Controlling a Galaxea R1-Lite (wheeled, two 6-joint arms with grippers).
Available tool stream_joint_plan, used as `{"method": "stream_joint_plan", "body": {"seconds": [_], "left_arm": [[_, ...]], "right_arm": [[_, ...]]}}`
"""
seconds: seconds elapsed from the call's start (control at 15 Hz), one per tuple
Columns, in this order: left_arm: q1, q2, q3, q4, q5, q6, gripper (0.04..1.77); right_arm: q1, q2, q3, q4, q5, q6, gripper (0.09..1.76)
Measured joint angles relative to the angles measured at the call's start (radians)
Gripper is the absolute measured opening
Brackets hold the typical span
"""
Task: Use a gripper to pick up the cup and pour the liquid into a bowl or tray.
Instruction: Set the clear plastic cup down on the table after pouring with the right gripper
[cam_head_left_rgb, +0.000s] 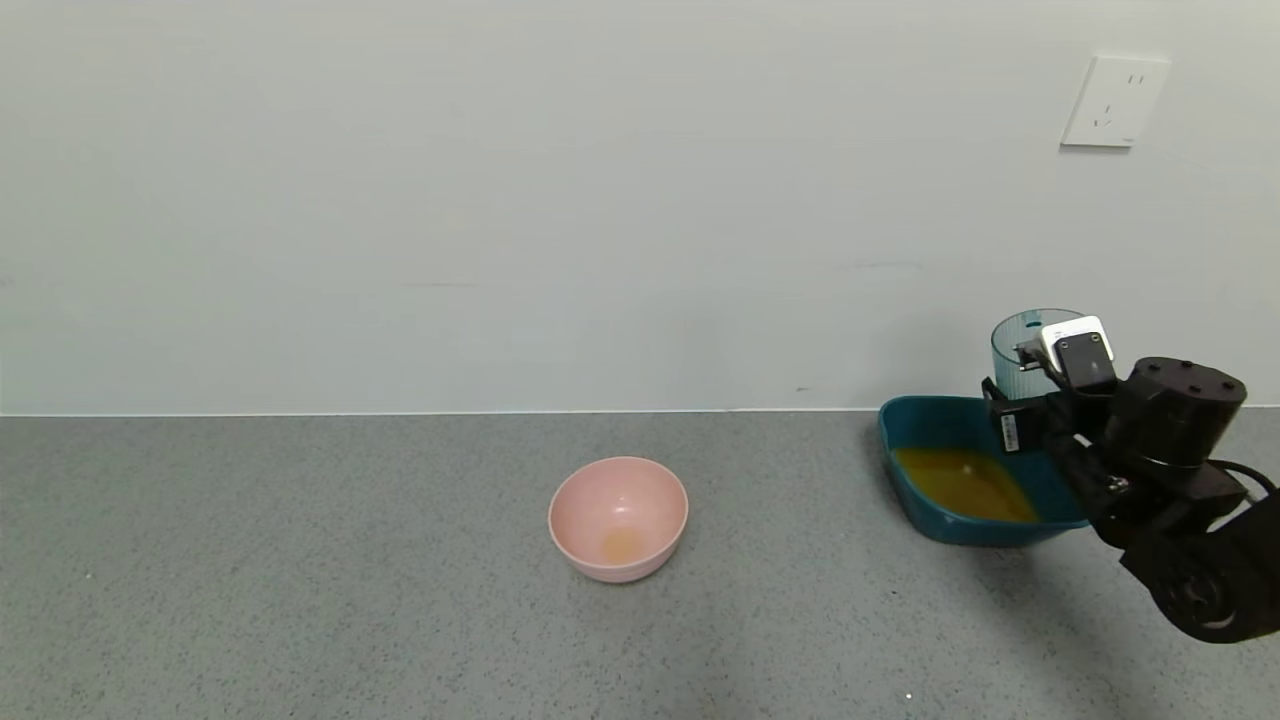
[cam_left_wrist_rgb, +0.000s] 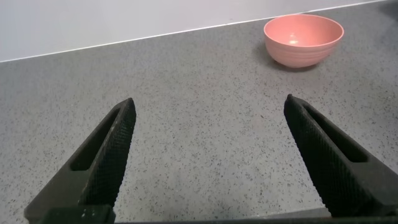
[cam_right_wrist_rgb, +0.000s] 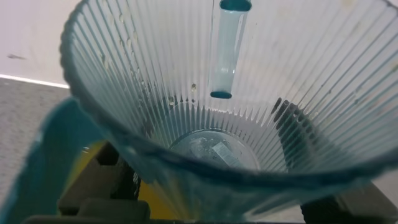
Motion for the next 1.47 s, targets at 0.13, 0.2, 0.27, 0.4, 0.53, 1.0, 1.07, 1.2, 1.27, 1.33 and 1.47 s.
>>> {"method": "stream_joint_plan", "body": {"seconds": [0.13,0.2,0.27,0.4,0.53,1.0,1.07,1.2,1.27,1.33,1.47], "left_arm": [[0.0,0.0,0.0,0.0,0.0,0.0,1.72],[0.0,0.0,0.0,0.0,0.0,0.0,1.72],[0.0,0.0,0.0,0.0,0.0,0.0,1.72],[0.0,0.0,0.0,0.0,0.0,0.0,1.72],[0.0,0.0,0.0,0.0,0.0,0.0,1.72],[0.0,0.0,0.0,0.0,0.0,0.0,1.72],[0.0,0.0,0.0,0.0,0.0,0.0,1.72],[0.0,0.0,0.0,0.0,0.0,0.0,1.72],[0.0,0.0,0.0,0.0,0.0,0.0,1.72],[0.0,0.0,0.0,0.0,0.0,0.0,1.72],[0.0,0.0,0.0,0.0,0.0,0.0,1.72]], "right_arm": [[0.066,0.029,-0.05,0.004,-0.042,0.021,1.37],[0.098,0.045,-0.08,0.013,-0.063,0.027,1.37],[0.129,0.059,-0.109,0.034,-0.083,0.038,1.37],[0.195,0.087,-0.172,0.094,-0.118,0.089,1.37],[0.246,0.123,-0.238,0.14,-0.143,0.157,1.37],[0.372,0.27,-0.346,0.189,-0.151,0.369,1.37],[0.385,0.29,-0.35,0.189,-0.151,0.383,1.37],[0.404,0.326,-0.361,0.189,-0.151,0.397,1.37],[0.41,0.344,-0.369,0.188,-0.151,0.399,1.37],[0.416,0.36,-0.375,0.187,-0.151,0.399,1.37],[0.43,0.39,-0.387,0.183,-0.151,0.399,1.37]]}}
